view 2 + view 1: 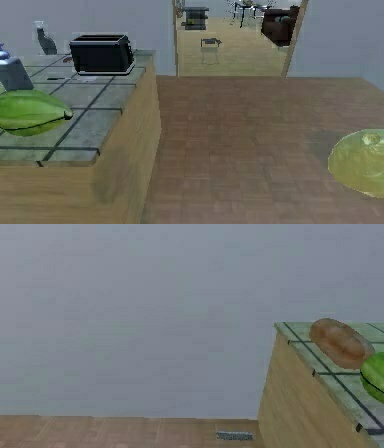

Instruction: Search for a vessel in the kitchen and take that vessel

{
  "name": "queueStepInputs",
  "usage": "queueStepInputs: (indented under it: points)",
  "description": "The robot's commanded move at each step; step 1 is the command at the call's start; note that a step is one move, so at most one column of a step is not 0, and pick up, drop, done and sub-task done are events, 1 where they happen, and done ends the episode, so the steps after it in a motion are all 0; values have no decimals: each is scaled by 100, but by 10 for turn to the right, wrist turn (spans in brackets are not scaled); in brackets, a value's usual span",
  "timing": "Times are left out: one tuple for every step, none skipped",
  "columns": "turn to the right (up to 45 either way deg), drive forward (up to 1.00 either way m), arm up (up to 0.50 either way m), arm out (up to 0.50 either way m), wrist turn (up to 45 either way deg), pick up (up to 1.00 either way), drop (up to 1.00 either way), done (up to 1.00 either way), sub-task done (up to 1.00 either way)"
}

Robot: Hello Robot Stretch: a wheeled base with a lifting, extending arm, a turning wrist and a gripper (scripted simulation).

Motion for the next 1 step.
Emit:
queueStepInputs:
  points:
    - [0,25,0,0,0,0,0,0,0]
